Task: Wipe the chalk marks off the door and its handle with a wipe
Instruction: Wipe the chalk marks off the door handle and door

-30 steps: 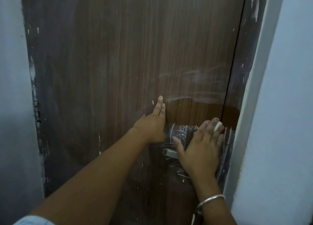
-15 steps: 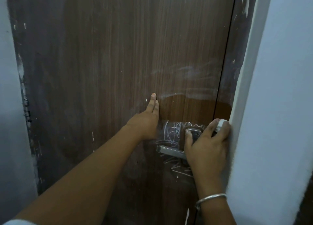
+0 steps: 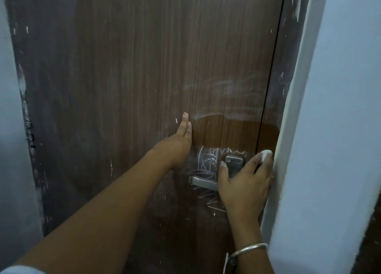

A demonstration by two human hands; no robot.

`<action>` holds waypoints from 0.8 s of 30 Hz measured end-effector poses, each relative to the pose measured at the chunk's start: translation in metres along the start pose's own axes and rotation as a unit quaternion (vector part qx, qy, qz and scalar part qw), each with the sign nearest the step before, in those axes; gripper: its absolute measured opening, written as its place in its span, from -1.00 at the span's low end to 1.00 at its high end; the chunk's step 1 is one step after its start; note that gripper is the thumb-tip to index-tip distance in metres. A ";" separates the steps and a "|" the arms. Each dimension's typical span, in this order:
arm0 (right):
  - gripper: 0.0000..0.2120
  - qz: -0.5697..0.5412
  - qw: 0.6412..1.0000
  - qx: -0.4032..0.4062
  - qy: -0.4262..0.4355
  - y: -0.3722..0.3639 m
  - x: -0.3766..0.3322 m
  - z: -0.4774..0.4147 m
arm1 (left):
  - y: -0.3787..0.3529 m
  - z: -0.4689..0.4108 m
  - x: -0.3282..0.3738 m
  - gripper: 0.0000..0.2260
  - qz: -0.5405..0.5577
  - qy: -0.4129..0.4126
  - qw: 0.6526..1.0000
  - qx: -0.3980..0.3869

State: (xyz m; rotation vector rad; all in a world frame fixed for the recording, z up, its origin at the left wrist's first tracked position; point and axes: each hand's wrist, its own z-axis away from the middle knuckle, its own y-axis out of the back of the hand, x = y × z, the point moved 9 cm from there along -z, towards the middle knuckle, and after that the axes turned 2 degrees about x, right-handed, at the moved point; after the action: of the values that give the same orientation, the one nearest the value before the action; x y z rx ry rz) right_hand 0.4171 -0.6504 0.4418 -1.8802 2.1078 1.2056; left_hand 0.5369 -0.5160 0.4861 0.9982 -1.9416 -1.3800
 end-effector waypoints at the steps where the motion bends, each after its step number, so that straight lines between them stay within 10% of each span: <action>1: -0.16 -0.004 1.000 -0.007 0.022 -0.004 -0.003 0.001 | 0.000 0.000 -0.001 -0.14 -0.002 -0.001 1.000 0.002; 24: -0.14 0.070 0.993 0.004 0.098 -0.028 -0.041 0.011 | 0.007 0.011 0.006 -0.21 -0.014 0.009 1.000 0.000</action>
State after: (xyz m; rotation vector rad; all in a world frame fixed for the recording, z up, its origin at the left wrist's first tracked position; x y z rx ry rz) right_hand 0.4471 -0.6092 0.4415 -1.9496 2.3755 1.0745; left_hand 0.5232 -0.5135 0.4893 1.0398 -1.9215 -1.3810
